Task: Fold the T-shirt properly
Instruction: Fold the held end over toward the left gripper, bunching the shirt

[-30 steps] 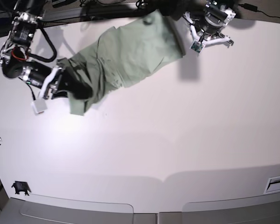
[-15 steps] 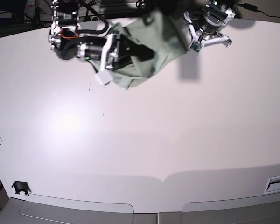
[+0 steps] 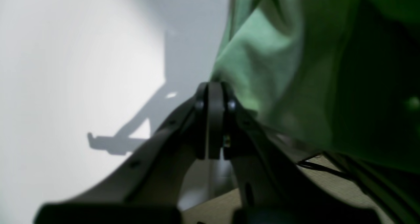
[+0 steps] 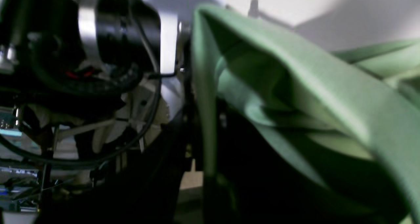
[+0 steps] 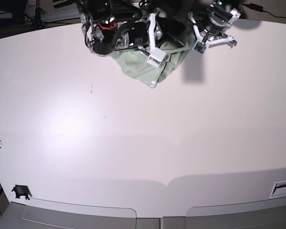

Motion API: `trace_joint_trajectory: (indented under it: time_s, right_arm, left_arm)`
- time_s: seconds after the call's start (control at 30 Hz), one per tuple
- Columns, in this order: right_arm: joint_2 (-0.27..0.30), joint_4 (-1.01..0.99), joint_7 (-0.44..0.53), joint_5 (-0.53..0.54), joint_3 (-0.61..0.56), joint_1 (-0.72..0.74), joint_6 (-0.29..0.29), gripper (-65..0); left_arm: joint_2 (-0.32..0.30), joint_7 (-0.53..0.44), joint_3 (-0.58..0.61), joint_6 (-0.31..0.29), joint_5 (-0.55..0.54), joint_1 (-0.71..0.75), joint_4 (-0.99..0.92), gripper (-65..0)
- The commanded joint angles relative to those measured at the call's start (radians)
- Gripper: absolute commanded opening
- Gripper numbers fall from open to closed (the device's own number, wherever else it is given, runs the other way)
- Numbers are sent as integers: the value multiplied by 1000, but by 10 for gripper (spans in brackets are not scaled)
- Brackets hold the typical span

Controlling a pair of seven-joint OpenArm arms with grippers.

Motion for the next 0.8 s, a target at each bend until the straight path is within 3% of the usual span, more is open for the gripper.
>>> trace_joint_trajectory:
  time_s: [0.0, 0.13, 0.37, 0.6, 0.77]
  right_arm:
    - [-3, 18, 18, 28, -6, 8, 6, -650]
    - [-3, 18, 18, 13, -8, 8, 6, -650]
    - [-3, -19, 224, -253, -8, 8, 6, -650]
    - [-4, -19, 248, -256, -9, 8, 6, -650]
    - [-50, -19, 246, -256, -11, 8, 6, -650]
  left_arm:
    - [-3, -17, -1, 3, 18, 3, 19, -650]
    - [-3, -18, -1, 21, 55, 3, 19, -650]
    - [-3, -24, -1, 46, 64, 1, 25, -650]
    - [-3, -24, -1, 82, 108, 1, 118, -650]
    - [-3, -24, -1, 84, 108, 1, 188, -650]
